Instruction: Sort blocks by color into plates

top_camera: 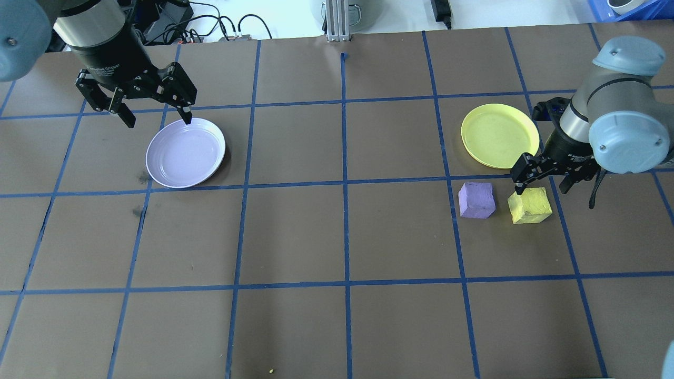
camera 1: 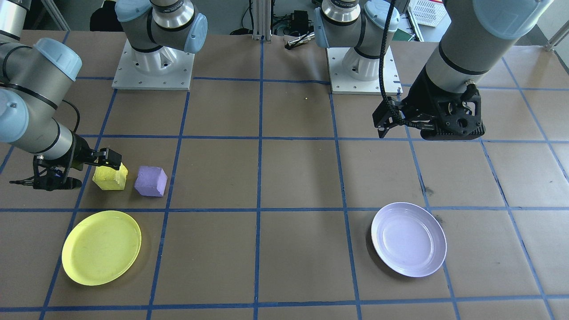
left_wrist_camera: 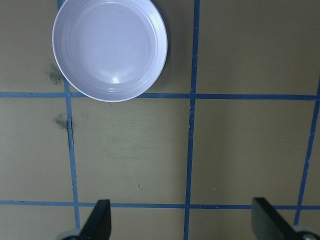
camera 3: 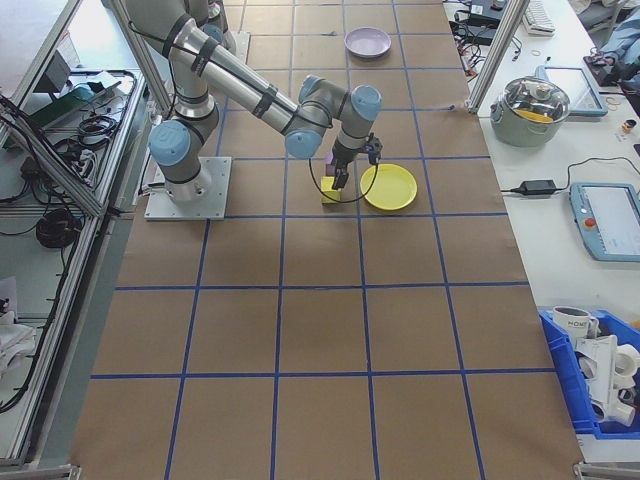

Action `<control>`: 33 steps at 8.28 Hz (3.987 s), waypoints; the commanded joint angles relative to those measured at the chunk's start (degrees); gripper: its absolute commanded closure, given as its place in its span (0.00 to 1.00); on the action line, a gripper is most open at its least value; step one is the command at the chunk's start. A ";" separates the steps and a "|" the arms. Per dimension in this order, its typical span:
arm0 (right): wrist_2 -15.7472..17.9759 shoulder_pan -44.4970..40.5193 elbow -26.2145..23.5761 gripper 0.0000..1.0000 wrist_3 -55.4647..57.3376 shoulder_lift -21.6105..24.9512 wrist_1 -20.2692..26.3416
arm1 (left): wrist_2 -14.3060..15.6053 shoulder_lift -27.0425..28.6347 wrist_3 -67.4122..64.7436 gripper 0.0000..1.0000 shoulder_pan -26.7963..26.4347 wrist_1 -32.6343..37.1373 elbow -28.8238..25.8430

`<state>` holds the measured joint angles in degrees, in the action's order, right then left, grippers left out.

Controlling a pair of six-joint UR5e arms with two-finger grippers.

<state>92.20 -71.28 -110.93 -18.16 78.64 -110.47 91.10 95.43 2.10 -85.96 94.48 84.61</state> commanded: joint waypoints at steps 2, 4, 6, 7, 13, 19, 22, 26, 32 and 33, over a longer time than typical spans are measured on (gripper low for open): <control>0.44 0.17 -1.31 0.00 0.23 -3.38 -2.71 | -0.04 0.02 -0.43 0.00 -0.08 0.00 0.29; 2.54 0.17 -1.48 0.00 0.66 -4.62 -4.32 | -0.22 -0.33 -0.25 0.00 -0.08 -0.09 0.12; 2.37 0.17 -1.48 0.01 0.75 -5.07 -4.32 | -0.04 -0.42 0.27 0.00 -0.08 0.26 0.11; 1.94 0.17 -1.48 0.13 0.58 -5.07 -4.93 | -0.30 -0.59 0.28 0.00 -0.08 0.26 -0.32; 2.55 0.17 1.14 0.92 1.11 -4.55 1.74 | 0.05 -0.68 1.95 0.00 0.00 -0.18 -0.32; 0.45 -2.80 28.26 0.95 0.84 -13.04 15.37 | -0.13 0.02 1.95 0.00 0.00 -0.44 -0.06; 0.35 -6.76 32.35 0.94 4.17 -19.11 12.15 | -0.04 0.02 1.42 0.00 -0.08 -1.66 0.29; 0.26 -6.77 32.80 0.74 4.62 -22.99 10.28 | -0.22 -1.12 1.86 0.00 -0.08 -1.85 0.20; 1.14 -8.25 32.37 0.00 8.84 -17.76 12.80 | -0.13 0.11 1.86 0.00 -0.09 -1.93 0.38; 0.62 -9.74 32.36 0.00 15.54 -15.81 16.39 | -0.04 0.46 1.94 0.00 -0.08 -1.85 0.12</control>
<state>93.33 -79.02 -78.13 -9.45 58.47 -98.74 90.97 95.49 3.97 -86.10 92.63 84.91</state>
